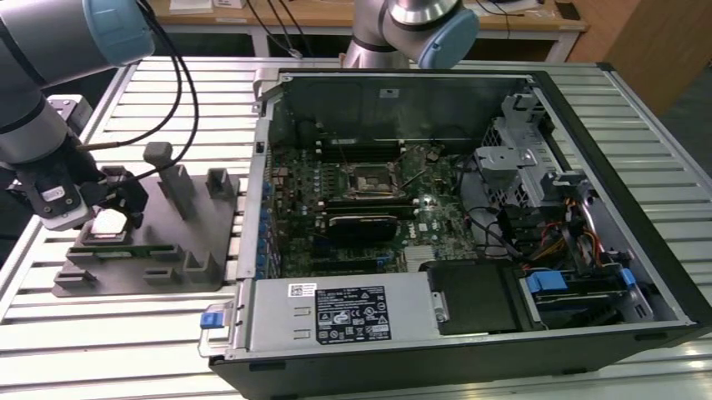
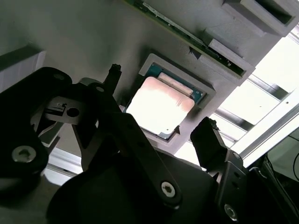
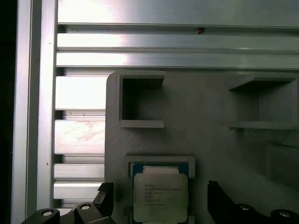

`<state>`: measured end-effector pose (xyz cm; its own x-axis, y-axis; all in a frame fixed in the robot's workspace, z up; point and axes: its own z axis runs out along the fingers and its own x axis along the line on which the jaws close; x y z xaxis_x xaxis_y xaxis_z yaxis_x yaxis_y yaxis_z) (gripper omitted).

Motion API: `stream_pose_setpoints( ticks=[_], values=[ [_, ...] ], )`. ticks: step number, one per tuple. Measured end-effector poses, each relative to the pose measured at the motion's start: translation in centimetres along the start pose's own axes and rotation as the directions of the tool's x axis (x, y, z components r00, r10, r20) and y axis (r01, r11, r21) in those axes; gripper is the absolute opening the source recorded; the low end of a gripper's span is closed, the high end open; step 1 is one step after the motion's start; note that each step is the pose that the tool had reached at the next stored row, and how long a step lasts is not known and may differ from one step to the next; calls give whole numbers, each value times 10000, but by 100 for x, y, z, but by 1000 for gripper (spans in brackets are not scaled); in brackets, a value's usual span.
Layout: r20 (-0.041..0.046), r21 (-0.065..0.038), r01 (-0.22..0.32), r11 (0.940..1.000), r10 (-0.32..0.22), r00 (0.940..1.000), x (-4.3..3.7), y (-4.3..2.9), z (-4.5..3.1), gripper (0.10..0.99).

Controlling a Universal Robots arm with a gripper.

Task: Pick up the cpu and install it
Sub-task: 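Pick up the cpu and move it towards the insertion slot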

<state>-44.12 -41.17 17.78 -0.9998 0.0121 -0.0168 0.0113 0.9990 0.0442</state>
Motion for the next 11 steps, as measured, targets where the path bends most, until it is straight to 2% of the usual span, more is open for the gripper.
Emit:
stream_pose_setpoints(
  ticks=[7, 10, 11],
  values=[
    [1, -1, 2, 10000, -2, 10000, 0, 0, 1, 867],
    [2, -1, 2, 10000, -2, 10000, 0, 0, 1, 686],
    [2, -2, 2, 10000, -2, 10000, -1, 0, 2, 686]
  ],
)
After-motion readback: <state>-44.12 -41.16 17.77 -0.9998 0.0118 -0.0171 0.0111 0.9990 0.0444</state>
